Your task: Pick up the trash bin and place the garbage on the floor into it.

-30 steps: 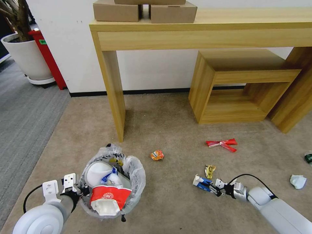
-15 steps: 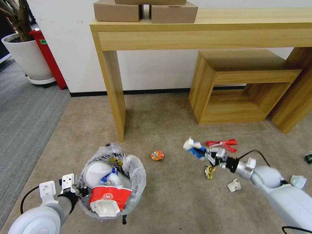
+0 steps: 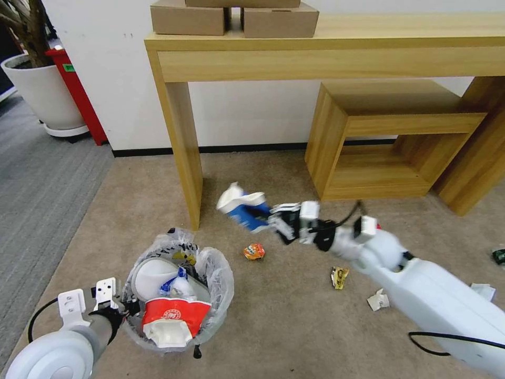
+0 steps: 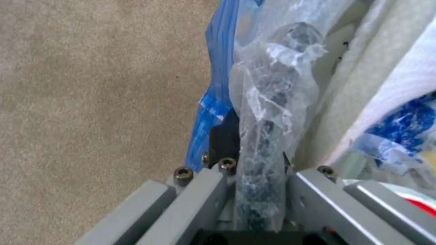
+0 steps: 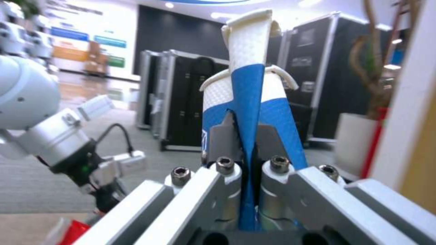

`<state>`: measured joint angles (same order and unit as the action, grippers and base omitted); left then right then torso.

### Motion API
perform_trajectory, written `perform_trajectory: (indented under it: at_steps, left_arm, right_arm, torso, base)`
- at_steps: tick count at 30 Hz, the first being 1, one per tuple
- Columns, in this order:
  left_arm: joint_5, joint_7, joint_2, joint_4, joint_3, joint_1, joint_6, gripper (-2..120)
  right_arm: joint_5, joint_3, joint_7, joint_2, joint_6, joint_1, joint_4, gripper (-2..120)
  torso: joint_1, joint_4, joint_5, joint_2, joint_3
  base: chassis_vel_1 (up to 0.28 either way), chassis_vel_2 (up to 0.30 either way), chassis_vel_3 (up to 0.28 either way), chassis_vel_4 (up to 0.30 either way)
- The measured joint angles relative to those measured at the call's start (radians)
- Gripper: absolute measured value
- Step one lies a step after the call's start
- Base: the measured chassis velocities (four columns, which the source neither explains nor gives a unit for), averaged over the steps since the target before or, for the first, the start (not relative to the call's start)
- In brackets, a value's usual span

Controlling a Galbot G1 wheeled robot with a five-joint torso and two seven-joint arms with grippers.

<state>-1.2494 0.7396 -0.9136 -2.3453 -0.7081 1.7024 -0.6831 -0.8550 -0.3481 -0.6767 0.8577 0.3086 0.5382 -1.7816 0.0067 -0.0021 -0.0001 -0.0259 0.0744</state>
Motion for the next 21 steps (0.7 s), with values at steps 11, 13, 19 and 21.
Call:
perform_trajectory:
  at_steps: [11, 13, 19, 21]
  left_arm:
    - [-0.024, 0.009, 0.023, 0.015, -0.006, -0.022, 0.003, 0]
    - [-0.025, 0.009, 0.027, 0.017, -0.005, -0.024, 0.003, 0]
    - [-0.031, 0.011, 0.042, 0.024, -0.005, -0.029, 0.005, 0]
    - [-0.032, 0.013, 0.043, 0.024, -0.005, -0.026, 0.005, 0]
  right_arm:
    - [-0.056, -0.255, 0.031, 0.117, -0.022, -0.159, 0.095, 0]
    - [-0.057, -0.275, 0.032, 0.128, -0.025, -0.166, 0.102, 0]
    - [-0.055, -0.339, 0.038, 0.168, -0.028, -0.185, 0.124, 0]
    - [-0.051, -0.352, 0.038, 0.178, -0.028, -0.189, 0.136, 0]
  torso:
    - [0.000, 0.0000, 0.0000, 0.000, 0.000]
    - [0.000, -0.0001, -0.0001, 0.000, 0.000]
    - [0.000, -0.0001, 0.0000, 0.000, 0.000]
    - [0.000, -0.0002, 0.0000, 0.000, 0.000]
  base:
    - [0.000, 0.000, 0.000, 0.000]
    - [0.000, 0.000, 0.000, 0.000]
    - [0.000, 0.000, 0.000, 0.000]
    - [0.000, 0.000, 0.000, 0.000]
